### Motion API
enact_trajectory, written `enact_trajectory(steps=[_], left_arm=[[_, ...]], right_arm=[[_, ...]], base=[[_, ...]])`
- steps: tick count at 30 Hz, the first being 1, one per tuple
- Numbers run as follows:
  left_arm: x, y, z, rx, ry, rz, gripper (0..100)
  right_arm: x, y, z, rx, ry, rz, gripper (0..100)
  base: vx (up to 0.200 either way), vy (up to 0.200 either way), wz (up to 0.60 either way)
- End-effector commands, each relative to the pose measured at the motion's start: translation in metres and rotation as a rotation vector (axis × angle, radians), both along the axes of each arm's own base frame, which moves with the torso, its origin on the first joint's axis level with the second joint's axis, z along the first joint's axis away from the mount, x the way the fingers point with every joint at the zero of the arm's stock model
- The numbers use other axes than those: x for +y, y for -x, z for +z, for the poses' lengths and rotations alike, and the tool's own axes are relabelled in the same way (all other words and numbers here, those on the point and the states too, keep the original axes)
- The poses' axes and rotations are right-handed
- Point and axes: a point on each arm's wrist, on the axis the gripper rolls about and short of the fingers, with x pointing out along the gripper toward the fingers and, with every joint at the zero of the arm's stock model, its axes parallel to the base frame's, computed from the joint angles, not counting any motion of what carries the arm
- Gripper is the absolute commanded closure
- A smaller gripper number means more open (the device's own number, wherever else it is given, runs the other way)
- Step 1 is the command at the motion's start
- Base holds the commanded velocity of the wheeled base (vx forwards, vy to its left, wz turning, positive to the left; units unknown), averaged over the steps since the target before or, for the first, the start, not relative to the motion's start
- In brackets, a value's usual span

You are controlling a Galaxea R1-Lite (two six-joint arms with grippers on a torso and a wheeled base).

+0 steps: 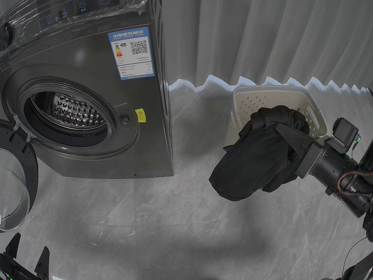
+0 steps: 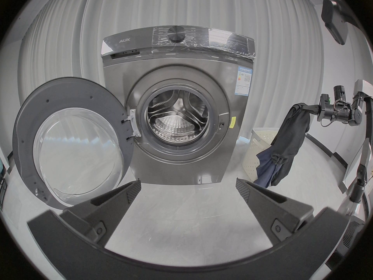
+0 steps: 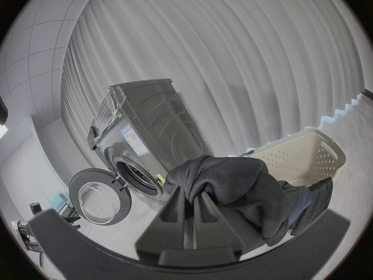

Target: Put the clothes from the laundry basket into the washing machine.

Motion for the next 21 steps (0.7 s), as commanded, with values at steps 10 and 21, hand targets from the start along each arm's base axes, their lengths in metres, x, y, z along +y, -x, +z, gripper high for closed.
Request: enact_trajectory(steps=[10, 21], left_arm=[[0.0000, -0.0002, -0.0048, 0.003, -0.001, 0.000, 0], [0.0000, -0.0002, -0.0048, 0.003, -0.001, 0.000, 0]], right_arm=[[-0.0006, -0.0005, -0.0014, 0.004, 0.003, -0.004, 100], [-0.0003, -0.0004, -0.0026, 0.006, 0.011, -0.003, 100]], base=[[-0.200, 0.000, 0.00], [0.000, 0.091, 0.00]])
